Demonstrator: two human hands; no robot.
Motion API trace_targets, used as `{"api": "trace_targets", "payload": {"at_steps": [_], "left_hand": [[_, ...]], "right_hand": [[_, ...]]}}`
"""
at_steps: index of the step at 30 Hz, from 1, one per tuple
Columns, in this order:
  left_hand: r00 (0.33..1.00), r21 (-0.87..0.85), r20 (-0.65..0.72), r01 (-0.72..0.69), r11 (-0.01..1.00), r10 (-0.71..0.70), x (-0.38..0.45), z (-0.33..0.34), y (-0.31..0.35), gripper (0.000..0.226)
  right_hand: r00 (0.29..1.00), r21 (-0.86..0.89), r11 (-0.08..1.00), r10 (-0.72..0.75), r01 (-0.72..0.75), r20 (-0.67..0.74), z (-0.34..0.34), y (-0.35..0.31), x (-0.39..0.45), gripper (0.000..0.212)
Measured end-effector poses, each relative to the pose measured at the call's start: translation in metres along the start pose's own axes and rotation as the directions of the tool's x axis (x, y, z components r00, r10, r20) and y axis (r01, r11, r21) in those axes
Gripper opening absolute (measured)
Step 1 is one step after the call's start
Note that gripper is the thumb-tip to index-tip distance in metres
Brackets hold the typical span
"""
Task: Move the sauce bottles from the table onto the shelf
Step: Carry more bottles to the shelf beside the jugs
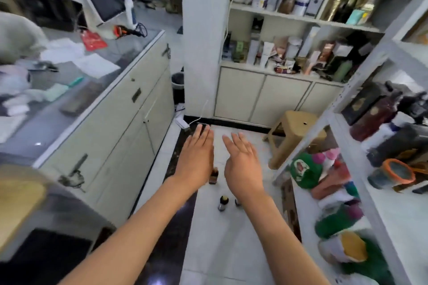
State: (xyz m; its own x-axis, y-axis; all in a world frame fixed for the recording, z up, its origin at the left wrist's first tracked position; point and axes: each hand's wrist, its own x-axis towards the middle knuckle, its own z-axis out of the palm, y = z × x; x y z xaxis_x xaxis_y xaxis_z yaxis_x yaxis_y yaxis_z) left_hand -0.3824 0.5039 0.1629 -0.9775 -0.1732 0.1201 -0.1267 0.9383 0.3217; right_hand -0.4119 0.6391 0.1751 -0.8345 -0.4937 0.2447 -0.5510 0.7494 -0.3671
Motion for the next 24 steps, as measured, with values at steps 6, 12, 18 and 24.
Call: {"api": "trace_targets", "payload": {"at_steps": [6, 12, 18, 24], "left_hand": [[0.973, -0.029, -0.058, 0.22, 0.975, -0.221, -0.067, -0.037, -0.123, 0.062], [0.893, 0.055, -0.102, 0.445, 0.894, -0.438, -0.168, -0.068, -0.251, 0.067], [0.764, -0.024, -0.188, 0.624, 0.781, -0.617, -0.256, -0.099, -0.37, 0.068], [0.579, -0.171, -0.247, 0.763, 0.623, -0.777, -0.322, -0.116, -0.454, 0.057]], "right_hand": [[0.98, 0.118, 0.976, -0.188, 0.181, 0.059, 0.065, -0.136, 0.012, 0.064], [0.909, 0.181, 0.916, -0.386, 0.358, 0.158, 0.136, -0.278, 0.012, 0.063], [0.764, 0.267, 0.806, -0.588, 0.528, 0.265, 0.21, -0.42, -0.001, 0.06], [0.636, 0.391, 0.737, -0.675, 0.551, 0.374, 0.262, -0.528, -0.013, 0.064]]}}
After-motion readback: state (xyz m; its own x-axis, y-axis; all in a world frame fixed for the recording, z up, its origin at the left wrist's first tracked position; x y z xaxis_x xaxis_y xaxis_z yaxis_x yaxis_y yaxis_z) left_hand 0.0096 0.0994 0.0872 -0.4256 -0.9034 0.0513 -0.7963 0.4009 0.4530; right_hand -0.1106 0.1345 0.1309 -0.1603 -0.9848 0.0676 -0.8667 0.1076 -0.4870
